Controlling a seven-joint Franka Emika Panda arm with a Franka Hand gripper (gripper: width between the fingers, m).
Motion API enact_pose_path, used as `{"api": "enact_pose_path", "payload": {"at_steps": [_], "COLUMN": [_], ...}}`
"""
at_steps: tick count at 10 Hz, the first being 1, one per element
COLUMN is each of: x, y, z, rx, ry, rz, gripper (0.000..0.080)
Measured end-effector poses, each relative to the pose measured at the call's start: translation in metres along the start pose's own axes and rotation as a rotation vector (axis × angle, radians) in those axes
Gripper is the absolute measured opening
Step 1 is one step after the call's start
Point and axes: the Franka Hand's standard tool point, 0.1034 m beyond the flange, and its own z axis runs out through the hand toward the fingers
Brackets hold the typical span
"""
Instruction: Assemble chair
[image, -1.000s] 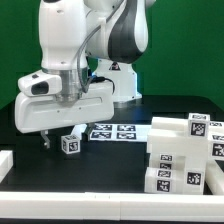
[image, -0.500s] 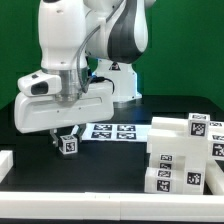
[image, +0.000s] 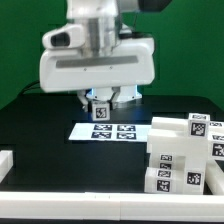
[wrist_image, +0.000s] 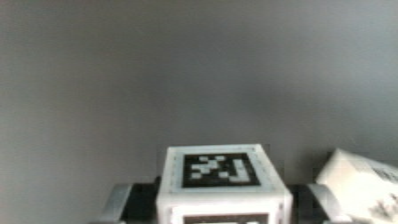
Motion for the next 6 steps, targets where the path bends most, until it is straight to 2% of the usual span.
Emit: {"api": "enact_pose_path", "payload": {"at_steps": [2,4,5,6], "x": [-0.007,-0.007,-0.004,0.010], "y": [0.004,0.004,-0.002,-0.024], "z": [0.007,0.007,0.003,-0.018], "rx": [-0.003,-0.003,-0.006,-0.014], "ry": [0.002,0.002,-0.012,-0.016], "rz": [0.007,0.007,0.045,0.054], "gripper": [0.0281,0.0282,0.0282,0.0282]}}
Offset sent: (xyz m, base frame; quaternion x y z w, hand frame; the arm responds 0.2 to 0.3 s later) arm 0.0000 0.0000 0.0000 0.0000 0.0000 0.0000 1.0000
